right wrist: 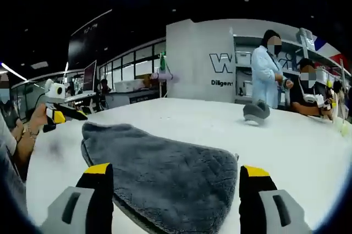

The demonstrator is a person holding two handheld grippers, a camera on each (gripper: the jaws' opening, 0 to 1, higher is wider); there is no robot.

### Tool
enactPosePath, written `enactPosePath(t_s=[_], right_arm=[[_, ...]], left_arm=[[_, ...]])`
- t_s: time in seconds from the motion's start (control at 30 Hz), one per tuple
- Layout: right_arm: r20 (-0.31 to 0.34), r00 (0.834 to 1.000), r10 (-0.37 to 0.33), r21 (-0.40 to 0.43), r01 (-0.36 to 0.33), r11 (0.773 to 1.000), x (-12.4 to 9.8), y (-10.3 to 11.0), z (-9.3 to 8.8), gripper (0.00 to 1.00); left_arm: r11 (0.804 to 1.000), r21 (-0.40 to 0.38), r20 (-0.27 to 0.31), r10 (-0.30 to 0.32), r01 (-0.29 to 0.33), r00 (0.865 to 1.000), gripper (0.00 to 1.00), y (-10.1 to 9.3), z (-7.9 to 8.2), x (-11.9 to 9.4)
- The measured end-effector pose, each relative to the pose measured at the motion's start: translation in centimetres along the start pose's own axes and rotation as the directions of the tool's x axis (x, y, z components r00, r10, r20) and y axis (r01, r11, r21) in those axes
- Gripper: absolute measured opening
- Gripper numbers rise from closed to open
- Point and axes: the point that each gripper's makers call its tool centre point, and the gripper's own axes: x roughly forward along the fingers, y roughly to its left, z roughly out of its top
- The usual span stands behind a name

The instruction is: Fold the towel on the table until its edges align and the towel forms a compact rectangular stack.

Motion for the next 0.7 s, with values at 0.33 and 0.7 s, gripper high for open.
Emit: enactPosePath(t_s=[0.33,0.7], right_arm=[[0.000,0.999,0.032,0.005,-0.032,0.999,-0.1,0.8,-0.1,0.98],[-0.011,0.999,0.039,0.006,-0.039,0.999,-0.1,0.8,-0.4,0.97]], left_arm=[[1.000,-0.019,-0.002,0.011,-0.011,1.000,0.17,0.7,-0.6,0.9],[0.996,-0.060,-0.085,0.066,-0.071,0.994,0.05,2.5,-3.7,0.0]])
